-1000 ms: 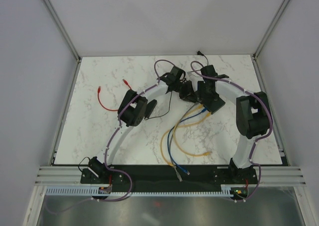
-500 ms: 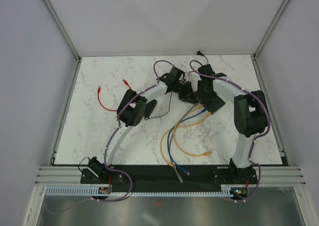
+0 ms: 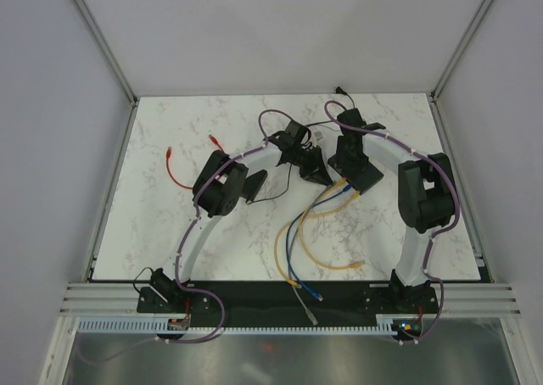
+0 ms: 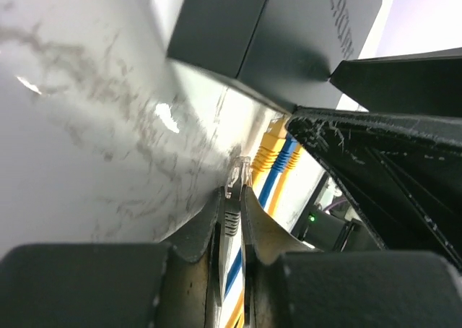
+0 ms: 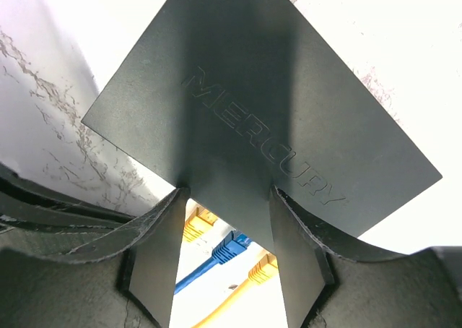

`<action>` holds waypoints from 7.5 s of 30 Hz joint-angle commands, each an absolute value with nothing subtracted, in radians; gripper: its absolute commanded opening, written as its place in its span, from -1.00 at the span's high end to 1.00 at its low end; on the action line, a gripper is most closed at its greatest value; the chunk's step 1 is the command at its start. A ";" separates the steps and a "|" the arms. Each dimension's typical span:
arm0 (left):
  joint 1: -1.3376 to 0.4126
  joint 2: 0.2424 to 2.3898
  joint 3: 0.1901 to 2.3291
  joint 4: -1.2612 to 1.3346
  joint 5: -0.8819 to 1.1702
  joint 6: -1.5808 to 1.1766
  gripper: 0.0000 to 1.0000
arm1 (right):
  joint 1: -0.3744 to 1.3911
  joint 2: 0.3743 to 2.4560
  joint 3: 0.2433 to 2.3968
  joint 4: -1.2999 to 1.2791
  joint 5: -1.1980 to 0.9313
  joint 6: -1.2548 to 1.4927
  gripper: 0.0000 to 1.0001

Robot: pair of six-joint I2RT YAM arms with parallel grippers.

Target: Pull the plug from the switch port

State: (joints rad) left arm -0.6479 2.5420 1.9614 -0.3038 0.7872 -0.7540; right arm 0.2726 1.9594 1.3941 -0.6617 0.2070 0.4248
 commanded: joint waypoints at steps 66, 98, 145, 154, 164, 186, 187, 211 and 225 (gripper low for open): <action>-0.232 1.595 2.121 -0.672 0.528 -0.609 0.95 | 0.248 1.945 1.272 -0.647 0.054 0.342 -0.36; 0.158 1.640 1.566 -0.523 0.095 -0.638 0.95 | 0.253 1.953 1.262 -0.641 0.014 0.336 -0.38; 0.264 2.005 1.746 -0.745 -0.127 -0.278 -0.03 | 0.256 1.916 1.235 -0.652 0.012 0.334 -0.41; 0.224 1.930 1.727 -0.796 0.145 -0.368 -0.24 | 0.255 1.901 1.243 -0.666 0.017 0.334 -0.42; -0.102 1.602 1.402 -0.735 0.489 -0.350 -0.36 | 0.258 1.917 1.241 -0.663 0.015 0.334 -0.43; -0.525 1.710 1.293 -0.347 0.794 -0.687 -0.18 | 0.252 1.884 1.264 -0.658 0.040 0.311 -0.50; -0.531 1.733 1.307 -0.310 0.805 -0.699 -0.18 | 0.250 1.882 1.275 -0.661 0.040 0.311 -0.50; -0.644 2.267 1.775 -0.255 0.796 -0.723 -0.02 | 0.147 1.948 1.322 -0.658 0.002 0.284 -0.13; -0.670 2.467 1.994 -0.252 0.809 -0.701 -0.11 | 0.075 1.913 1.264 -0.641 -0.054 0.301 -0.01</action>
